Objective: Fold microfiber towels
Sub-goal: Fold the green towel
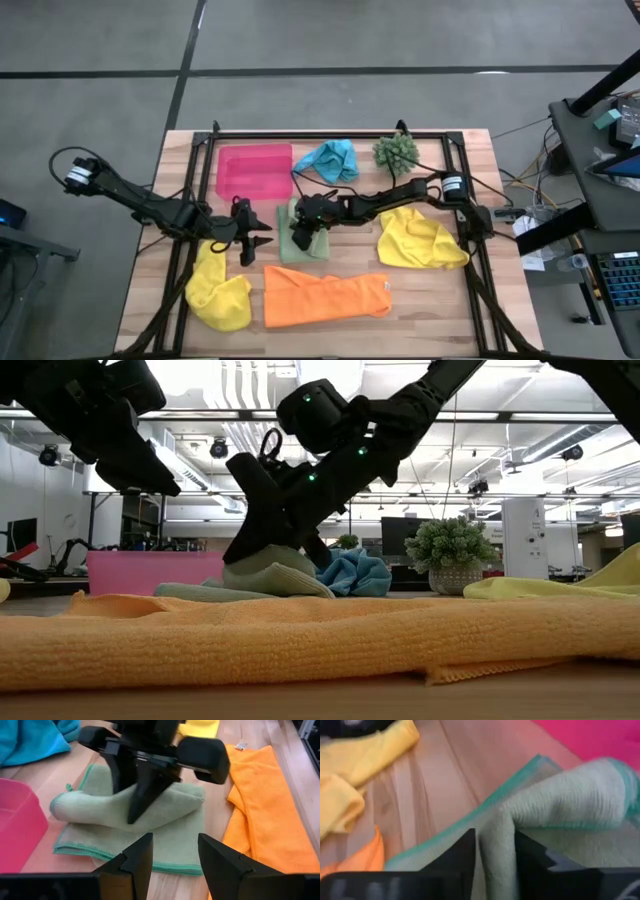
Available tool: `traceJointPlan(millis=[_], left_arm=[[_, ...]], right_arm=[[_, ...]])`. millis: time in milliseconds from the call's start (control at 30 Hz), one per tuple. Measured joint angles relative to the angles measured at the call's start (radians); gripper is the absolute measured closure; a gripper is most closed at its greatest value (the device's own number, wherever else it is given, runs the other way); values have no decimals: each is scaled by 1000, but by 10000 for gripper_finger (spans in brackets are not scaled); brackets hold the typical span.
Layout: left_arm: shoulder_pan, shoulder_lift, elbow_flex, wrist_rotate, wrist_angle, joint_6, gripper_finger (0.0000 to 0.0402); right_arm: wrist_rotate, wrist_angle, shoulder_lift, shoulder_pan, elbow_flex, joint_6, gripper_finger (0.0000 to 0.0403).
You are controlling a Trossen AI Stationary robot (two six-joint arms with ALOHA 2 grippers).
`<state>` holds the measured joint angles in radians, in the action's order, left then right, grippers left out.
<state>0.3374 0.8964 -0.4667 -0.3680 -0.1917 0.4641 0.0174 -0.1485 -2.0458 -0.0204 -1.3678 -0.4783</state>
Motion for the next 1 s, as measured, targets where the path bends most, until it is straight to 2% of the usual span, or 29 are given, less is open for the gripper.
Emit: traceJointPlan(millis=[200, 400, 633, 833, 1000], left_arm=[[0, 5, 0, -16, 1, 0, 260], [-2, 8, 0, -67, 23, 1, 260], [-4, 100, 0, -85, 166, -28, 260], [-38, 243, -2, -82, 316, -76, 263], [-101, 390, -97, -49, 314, -144, 280]], right_arm=[[-22, 68, 24, 0, 0, 26, 233], [-25, 196, 83, 0, 0, 68, 199], [-15, 338, 216, 13, 61, 176, 193], [-17, 327, 365, 33, 216, 249, 193], [-15, 218, 474, 40, 367, 254, 193]])
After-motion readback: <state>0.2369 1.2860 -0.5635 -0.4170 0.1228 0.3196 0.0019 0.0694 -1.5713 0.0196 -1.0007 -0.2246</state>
